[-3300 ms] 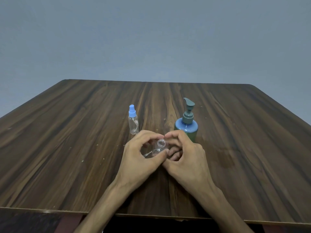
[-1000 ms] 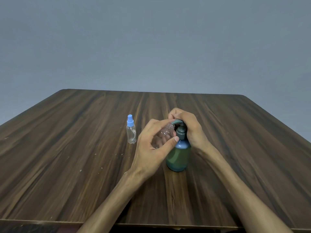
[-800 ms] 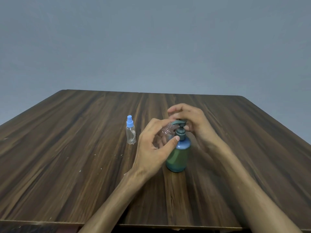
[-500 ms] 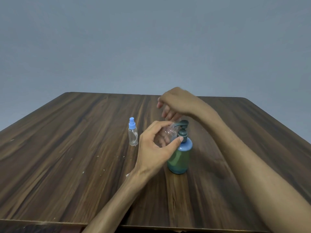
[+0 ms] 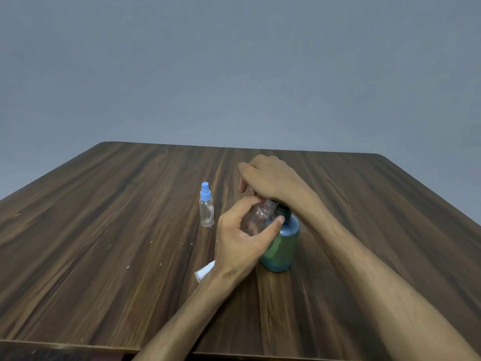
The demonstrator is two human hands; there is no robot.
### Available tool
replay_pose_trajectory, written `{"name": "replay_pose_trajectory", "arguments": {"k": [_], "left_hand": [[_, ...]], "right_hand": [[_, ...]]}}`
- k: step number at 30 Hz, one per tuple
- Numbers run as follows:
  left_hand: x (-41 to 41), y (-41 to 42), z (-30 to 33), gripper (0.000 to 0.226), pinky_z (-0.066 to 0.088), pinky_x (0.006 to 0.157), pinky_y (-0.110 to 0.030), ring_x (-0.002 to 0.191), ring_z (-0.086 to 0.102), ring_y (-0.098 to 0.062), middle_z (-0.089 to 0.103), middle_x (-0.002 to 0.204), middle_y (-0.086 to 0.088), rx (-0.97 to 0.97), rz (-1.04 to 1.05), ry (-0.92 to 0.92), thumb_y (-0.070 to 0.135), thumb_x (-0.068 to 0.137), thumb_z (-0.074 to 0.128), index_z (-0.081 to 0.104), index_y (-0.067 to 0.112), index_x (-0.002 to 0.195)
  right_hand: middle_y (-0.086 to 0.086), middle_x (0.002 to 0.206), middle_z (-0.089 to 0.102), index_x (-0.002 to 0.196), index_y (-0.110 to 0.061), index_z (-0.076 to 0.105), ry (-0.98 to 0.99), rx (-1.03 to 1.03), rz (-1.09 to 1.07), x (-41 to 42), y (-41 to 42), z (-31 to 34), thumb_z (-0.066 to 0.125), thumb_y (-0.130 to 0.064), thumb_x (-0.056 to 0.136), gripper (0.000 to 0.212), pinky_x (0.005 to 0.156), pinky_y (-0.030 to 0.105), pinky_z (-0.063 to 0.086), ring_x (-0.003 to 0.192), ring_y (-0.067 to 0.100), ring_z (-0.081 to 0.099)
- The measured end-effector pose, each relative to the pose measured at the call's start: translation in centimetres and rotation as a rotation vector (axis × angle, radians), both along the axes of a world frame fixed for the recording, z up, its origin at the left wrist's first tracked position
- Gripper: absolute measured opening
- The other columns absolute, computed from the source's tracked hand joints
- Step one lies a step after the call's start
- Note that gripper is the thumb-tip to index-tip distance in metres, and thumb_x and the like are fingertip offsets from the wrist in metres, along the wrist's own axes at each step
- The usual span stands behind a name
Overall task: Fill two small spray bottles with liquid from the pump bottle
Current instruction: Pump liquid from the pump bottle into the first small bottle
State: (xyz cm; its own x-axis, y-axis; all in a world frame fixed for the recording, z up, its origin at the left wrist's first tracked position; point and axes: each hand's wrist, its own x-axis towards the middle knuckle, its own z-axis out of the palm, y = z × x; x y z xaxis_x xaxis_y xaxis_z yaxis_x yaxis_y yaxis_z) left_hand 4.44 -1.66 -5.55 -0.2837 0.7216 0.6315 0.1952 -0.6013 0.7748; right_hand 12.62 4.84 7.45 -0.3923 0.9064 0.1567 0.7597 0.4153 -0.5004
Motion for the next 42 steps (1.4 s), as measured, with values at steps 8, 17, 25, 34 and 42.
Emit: {"name": "replay_pose_trajectory", "arguments": {"k": [8,17,25,34,42], "left_hand": [[0.5,-0.6,0.9,0.029,0.065,0.084,-0.028,0.094,0.08,-0.012,0.081,0.101,0.011,0.053,-0.004,0.001,0.038,0.082,0.087,0.073,0.036,0.106],[0.4,-0.3,0.1,0.03,0.067,0.086,-0.043,0.096,0.081,-0.02,0.082,0.101,0.004,0.049,-0.008,-0.013,0.033,0.083,0.088,0.077,0.021,0.108],[0.3,-0.3,-0.1,0.036,0.065,0.087,-0.054,0.102,0.079,-0.025,0.081,0.107,0.0,0.022,0.021,0.058,0.035,0.086,0.088,0.079,0.014,0.113],[0.3,-0.4,0.1,0.033,0.067,0.09,-0.044,0.1,0.081,-0.023,0.083,0.105,0.001,-0.01,0.003,-0.023,0.028,0.082,0.091,0.079,0.02,0.111],[0.6,-0.7,1.0,0.036,0.065,0.091,-0.028,0.103,0.081,-0.011,0.084,0.107,0.006,-0.059,-0.041,-0.109,0.038,0.076,0.093,0.078,0.028,0.107]], "right_hand": [[-0.001,0.063,0.077,0.076,-0.011,0.077,0.172,0.007,0.06,0.7,-0.3,1.0,0.047,-0.029,0.095,0.04,0.077,0.037,0.062,0.062,0.018,0.077],[0.003,0.072,0.079,0.083,-0.005,0.078,0.06,0.132,0.01,0.1,-0.5,0.0,0.04,-0.034,0.095,0.049,0.084,0.044,0.062,0.077,0.025,0.076],[0.01,0.072,0.08,0.085,-0.004,0.078,0.187,-0.194,0.12,1.2,0.1,1.4,0.047,-0.024,0.096,0.038,0.068,0.032,0.06,0.064,0.022,0.076],[0.005,0.078,0.082,0.088,-0.008,0.082,0.122,-0.266,0.14,2.0,0.2,0.4,0.046,-0.022,0.1,0.041,0.072,0.037,0.057,0.074,0.027,0.073],[-0.001,0.096,0.083,0.081,-0.016,0.082,0.005,-0.234,0.081,1.9,0.4,-0.5,0.042,-0.019,0.096,0.043,0.089,0.046,0.058,0.097,0.029,0.075]]}}
